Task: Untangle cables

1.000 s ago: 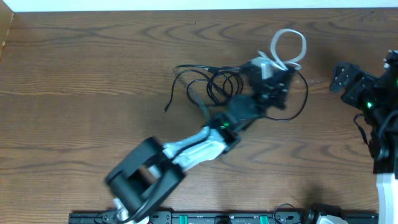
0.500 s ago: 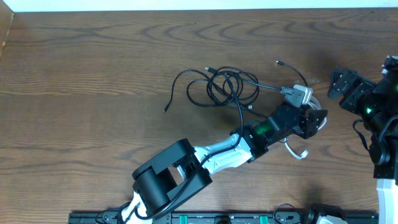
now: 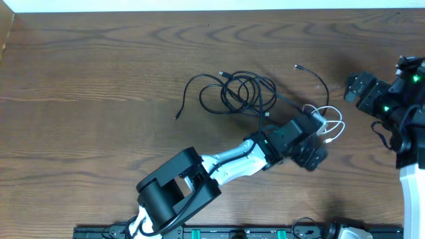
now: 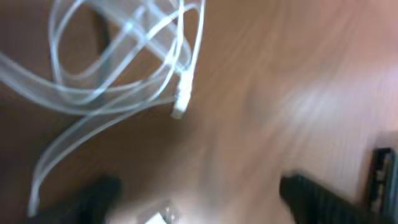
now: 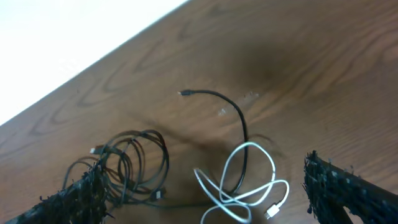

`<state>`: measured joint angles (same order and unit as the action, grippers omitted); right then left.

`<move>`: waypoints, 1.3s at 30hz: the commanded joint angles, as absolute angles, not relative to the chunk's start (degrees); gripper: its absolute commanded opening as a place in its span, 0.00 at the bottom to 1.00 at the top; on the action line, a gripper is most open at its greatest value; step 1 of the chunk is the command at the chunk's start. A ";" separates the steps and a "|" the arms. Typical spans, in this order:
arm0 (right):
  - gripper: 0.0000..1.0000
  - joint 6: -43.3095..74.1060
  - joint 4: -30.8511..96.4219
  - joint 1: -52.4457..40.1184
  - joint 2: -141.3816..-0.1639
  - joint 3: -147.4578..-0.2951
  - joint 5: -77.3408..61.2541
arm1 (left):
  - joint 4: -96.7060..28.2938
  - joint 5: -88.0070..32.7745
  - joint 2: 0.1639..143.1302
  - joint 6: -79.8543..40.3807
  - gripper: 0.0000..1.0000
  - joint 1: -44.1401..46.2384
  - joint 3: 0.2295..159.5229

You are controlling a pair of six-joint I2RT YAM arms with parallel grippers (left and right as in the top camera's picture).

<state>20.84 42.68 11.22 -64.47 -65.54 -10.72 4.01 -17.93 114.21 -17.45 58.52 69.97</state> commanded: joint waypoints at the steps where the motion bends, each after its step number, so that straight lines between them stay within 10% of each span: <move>1: 0.99 23.24 43.55 11.07 -66.65 -65.56 -11.14 | -2.74 -19.84 109.84 -7.60 0.92 57.23 70.48; 10: 0.99 23.79 46.35 10.66 -72.16 -65.56 -11.16 | -15.70 -19.00 101.16 -7.51 0.96 51.16 70.48; 22: 0.99 19.27 54.08 10.33 -82.19 -65.56 -8.71 | -25.65 10.96 88.36 -7.51 0.97 42.37 70.48; 39: 0.99 33.71 57.74 10.02 -94.74 -65.56 -10.07 | -34.33 11.29 88.33 -7.51 0.97 37.23 70.41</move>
